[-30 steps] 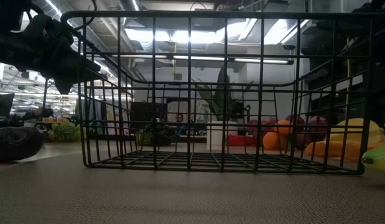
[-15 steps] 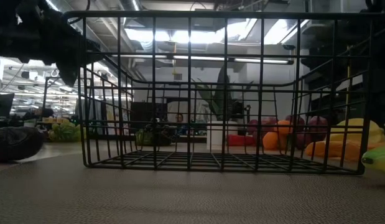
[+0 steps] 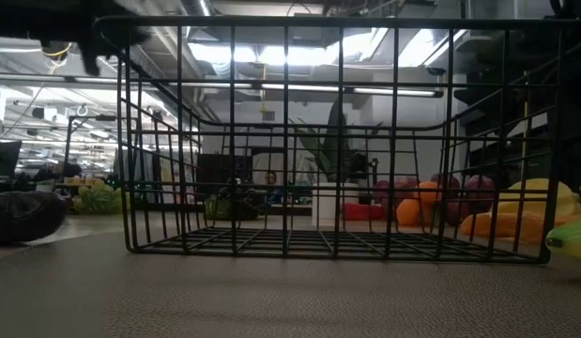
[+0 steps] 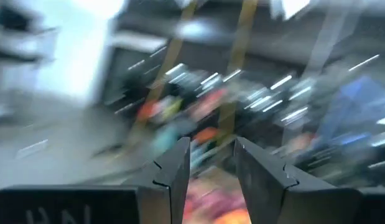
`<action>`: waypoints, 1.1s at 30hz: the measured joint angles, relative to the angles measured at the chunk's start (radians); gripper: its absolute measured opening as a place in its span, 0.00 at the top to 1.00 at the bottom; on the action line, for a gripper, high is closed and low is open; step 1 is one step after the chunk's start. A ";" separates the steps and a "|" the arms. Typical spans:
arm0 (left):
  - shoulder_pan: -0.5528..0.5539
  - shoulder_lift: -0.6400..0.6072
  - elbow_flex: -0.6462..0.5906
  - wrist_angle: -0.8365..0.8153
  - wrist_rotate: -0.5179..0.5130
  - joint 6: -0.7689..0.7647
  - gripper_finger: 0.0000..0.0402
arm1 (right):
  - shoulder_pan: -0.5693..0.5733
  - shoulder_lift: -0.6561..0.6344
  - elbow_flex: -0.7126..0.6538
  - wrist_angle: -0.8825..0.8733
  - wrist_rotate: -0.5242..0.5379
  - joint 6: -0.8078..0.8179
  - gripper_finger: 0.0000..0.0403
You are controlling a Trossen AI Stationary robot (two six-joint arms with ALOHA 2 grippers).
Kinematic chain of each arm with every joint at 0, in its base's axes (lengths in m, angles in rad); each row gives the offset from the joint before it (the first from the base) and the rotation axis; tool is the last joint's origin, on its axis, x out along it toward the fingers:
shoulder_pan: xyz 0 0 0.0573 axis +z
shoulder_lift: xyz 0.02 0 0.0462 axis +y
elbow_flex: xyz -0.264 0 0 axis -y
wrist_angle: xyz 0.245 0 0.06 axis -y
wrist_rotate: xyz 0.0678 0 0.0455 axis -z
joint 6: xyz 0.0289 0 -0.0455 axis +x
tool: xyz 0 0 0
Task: Build produce basket
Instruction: Put the green grapes into the black wire basket
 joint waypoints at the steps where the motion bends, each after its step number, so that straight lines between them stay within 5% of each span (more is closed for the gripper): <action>1: 0.000 0.020 0.032 -0.100 -0.062 -0.035 0.70 | 0.000 0.000 0.000 0.000 0.000 -0.001 0.23; 5: 0.000 0.126 0.112 -0.379 -0.202 -0.218 0.70 | 0.000 0.000 0.000 0.001 0.007 -0.010 0.23; 19: 0.140 0.618 0.402 -0.601 -0.202 -0.307 0.70 | 0.000 0.000 0.000 0.003 0.078 -0.028 0.23; 26: 0.440 0.817 0.622 -1.198 0.079 -0.673 0.70 | 0.000 0.000 0.000 0.002 0.078 -0.032 0.23; 33: 0.598 0.955 0.637 -1.264 0.126 -0.621 0.70 | 0.000 0.000 0.000 0.000 0.077 -0.053 0.23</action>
